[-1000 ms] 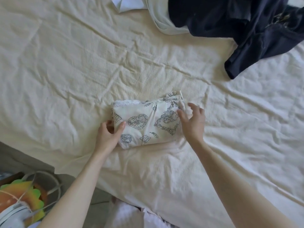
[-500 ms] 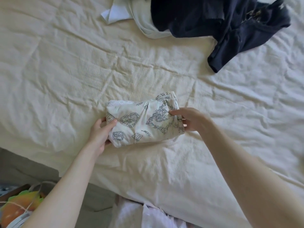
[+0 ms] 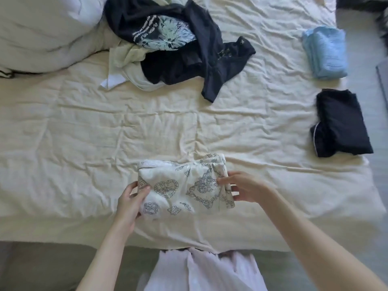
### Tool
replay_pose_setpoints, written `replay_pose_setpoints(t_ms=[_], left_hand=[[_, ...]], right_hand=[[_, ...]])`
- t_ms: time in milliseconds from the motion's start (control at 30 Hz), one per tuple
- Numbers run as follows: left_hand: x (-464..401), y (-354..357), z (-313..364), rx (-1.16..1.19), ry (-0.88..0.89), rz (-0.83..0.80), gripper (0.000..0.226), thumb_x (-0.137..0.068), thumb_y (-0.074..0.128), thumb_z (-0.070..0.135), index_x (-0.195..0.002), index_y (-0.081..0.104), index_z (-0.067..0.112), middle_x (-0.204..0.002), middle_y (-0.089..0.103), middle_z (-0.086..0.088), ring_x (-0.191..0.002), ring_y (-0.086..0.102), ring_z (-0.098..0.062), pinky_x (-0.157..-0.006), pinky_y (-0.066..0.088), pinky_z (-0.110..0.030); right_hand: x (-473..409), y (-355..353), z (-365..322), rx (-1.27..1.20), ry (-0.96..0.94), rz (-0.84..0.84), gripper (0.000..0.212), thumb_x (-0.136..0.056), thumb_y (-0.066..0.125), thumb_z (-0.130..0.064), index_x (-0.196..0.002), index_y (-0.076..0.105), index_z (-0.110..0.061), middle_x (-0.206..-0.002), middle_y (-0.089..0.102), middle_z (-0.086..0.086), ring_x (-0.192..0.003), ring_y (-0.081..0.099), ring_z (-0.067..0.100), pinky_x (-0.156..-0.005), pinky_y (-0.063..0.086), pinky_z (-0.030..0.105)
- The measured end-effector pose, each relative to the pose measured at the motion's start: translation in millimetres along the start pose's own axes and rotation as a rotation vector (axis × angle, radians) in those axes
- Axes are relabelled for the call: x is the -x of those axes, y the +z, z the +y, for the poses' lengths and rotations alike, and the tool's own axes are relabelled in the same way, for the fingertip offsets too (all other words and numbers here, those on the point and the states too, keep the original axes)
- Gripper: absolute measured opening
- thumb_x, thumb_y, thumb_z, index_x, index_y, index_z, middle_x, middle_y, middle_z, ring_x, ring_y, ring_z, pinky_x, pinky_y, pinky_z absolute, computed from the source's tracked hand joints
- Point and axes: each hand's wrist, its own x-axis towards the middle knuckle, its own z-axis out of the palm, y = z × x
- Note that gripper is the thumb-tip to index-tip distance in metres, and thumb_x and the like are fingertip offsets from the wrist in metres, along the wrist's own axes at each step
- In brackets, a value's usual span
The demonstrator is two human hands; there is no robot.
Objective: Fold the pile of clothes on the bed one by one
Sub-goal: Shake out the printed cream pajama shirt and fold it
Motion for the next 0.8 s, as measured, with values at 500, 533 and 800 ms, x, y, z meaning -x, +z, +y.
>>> replay_pose_setpoints(t_ms=[500,533,800], left_hand=[[131.1,95.0,-56.6,-0.422,0.054,-0.496,0.022,-0.083,0.070,0.018,-0.098,0.058,0.029,-0.095,0.067,-0.006,-0.075,0.069,-0.023,-0.062,0.054,-0.037],[139.6,108.6,-56.5,-0.454,0.068,-0.525,0.023,-0.082,0.072,0.021,-0.097,0.058,0.030,-0.099,0.066,-0.008,-0.081,0.068,-0.026,-0.068,0.054,-0.042],[198.9,218.9,-73.2,-0.625,0.170,-0.679,0.020,-0.084,0.069,0.024,-0.100,0.060,0.031,-0.103,0.067,-0.014,-0.091,0.067,-0.031,-0.080,0.052,-0.048]], right_hand=[[188.4,-44.9,235.0,-0.606,-0.184,0.281,0.023,-0.091,0.058,-0.004,-0.113,0.062,-0.008,-0.102,0.072,0.012,-0.090,0.071,0.027,-0.064,0.057,0.038],[197.1,-50.1,246.6,-0.636,-0.197,0.319,0.023,-0.091,0.058,-0.005,-0.113,0.062,-0.008,-0.101,0.073,0.012,-0.089,0.071,0.026,-0.064,0.057,0.038],[243.3,-116.1,318.6,-0.840,-0.273,0.480,0.023,-0.088,0.063,-0.009,-0.110,0.061,-0.008,-0.092,0.074,0.009,-0.080,0.071,0.022,-0.065,0.055,0.035]])
